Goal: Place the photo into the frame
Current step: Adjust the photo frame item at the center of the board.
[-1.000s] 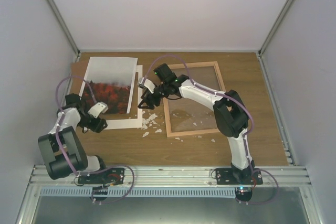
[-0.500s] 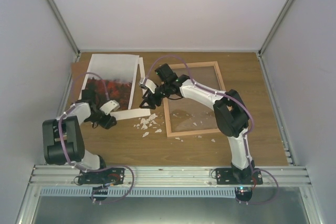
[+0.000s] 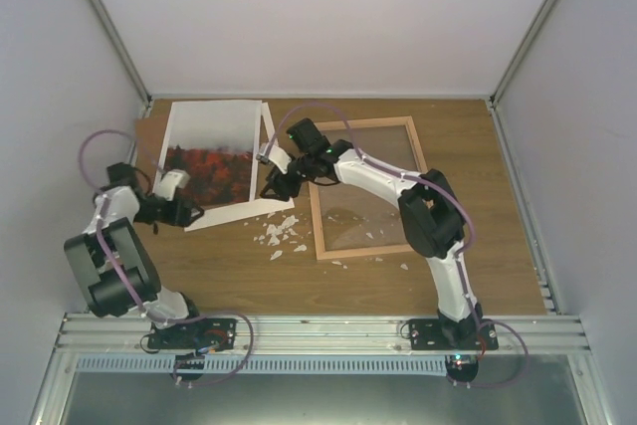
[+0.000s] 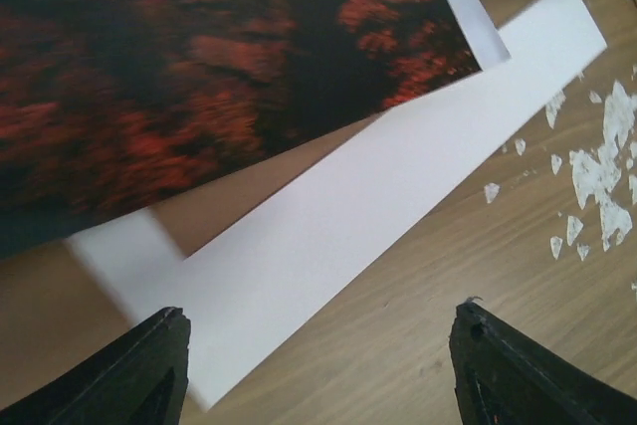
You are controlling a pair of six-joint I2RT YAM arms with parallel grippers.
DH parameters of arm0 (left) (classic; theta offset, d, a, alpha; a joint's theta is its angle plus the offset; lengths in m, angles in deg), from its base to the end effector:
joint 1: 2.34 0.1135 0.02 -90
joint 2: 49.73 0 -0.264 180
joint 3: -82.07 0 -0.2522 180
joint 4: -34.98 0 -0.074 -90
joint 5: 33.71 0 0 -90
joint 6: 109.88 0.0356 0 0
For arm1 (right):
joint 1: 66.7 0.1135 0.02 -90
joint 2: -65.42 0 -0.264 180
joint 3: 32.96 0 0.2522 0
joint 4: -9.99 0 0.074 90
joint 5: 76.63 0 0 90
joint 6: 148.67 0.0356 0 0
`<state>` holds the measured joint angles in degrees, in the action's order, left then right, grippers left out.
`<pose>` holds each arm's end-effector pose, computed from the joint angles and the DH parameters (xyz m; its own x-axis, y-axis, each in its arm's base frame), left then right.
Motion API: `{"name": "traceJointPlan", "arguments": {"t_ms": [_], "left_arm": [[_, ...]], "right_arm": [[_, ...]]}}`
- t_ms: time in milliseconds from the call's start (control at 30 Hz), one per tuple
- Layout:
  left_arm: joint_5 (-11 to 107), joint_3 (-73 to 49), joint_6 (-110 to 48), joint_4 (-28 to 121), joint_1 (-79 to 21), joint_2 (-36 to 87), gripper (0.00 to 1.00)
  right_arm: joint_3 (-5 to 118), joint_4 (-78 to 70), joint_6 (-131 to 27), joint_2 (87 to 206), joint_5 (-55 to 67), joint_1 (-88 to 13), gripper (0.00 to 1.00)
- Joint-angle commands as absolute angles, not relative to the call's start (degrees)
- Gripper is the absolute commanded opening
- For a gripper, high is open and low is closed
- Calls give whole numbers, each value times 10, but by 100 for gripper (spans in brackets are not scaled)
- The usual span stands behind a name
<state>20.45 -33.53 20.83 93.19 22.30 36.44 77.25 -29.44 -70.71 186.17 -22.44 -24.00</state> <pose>0.2400 0.0871 0.1821 -0.8385 0.1971 -0.5080 0.3978 0.8585 -0.3236 0.3306 0.3334 0.2155 -0.3779 -0.5789 -0.7225 -0.9257 0.2250 0.3040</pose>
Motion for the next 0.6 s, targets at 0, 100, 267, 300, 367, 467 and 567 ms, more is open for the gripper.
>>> {"name": "traceJointPlan", "arguments": {"t_ms": [0, 100, 267, 300, 367, 467, 567], "left_arm": [[145, -316, 221, 991, 298, 334, 74], [121, -303, 261, 1032, 350, 381, 75], [65, -269, 323, 1092, 443, 494, 73], [61, -264, 329, 1096, 455, 509, 73], [62, -267, 334, 1093, 463, 524, 72], [71, -283, 325, 1065, 460, 524, 73], [77, -292, 323, 1048, 451, 535, 73]], "right_arm": [[830, -282, -703, 1907, -171, -216, 57], [863, -293, -711, 1930, -153, -203, 57], [881, -298, -737, 1963, -106, -184, 53], [881, -297, -742, 1968, -94, -179, 52], [884, -293, -746, 1981, -75, -175, 49], [896, -291, -745, 2002, -54, -170, 43], [911, -294, -741, 2024, -34, -169, 40]]}}
